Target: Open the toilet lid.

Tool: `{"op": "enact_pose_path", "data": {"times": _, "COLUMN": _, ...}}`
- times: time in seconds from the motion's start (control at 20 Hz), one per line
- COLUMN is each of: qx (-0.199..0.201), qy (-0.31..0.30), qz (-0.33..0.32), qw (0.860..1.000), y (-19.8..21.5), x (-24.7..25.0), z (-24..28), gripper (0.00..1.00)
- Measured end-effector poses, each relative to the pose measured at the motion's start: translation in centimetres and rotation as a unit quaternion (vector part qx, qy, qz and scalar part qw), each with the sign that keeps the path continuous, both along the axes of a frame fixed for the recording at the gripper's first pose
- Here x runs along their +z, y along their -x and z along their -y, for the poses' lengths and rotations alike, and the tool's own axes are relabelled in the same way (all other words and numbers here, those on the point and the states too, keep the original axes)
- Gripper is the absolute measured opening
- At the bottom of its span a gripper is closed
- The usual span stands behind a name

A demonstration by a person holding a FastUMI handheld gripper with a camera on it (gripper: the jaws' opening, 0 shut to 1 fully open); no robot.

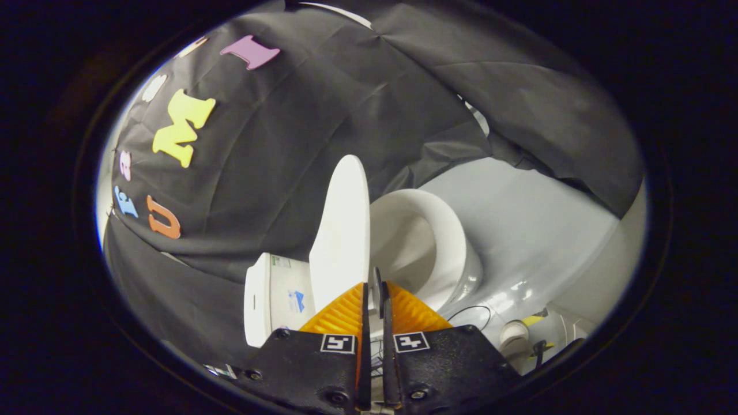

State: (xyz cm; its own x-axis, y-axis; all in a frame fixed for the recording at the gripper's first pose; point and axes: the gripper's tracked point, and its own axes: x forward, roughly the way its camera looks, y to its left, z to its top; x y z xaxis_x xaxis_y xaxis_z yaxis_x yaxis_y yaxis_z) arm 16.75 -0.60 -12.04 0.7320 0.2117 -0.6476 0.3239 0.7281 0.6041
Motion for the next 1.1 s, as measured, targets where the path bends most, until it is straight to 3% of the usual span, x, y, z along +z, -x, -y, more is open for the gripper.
{"op": "enact_pose_path", "data": {"times": 0.65, "qx": 0.034, "qy": 0.051, "qz": 0.017, "qw": 0.998, "y": 0.2, "x": 5.6, "z": -5.8, "gripper": 0.11}}
{"op": "enact_pose_path", "data": {"times": 1.1, "qx": 0.025, "qy": 0.082, "qz": 0.024, "qw": 0.996, "y": -0.2, "x": 8.0, "z": -9.0, "gripper": 0.11}}
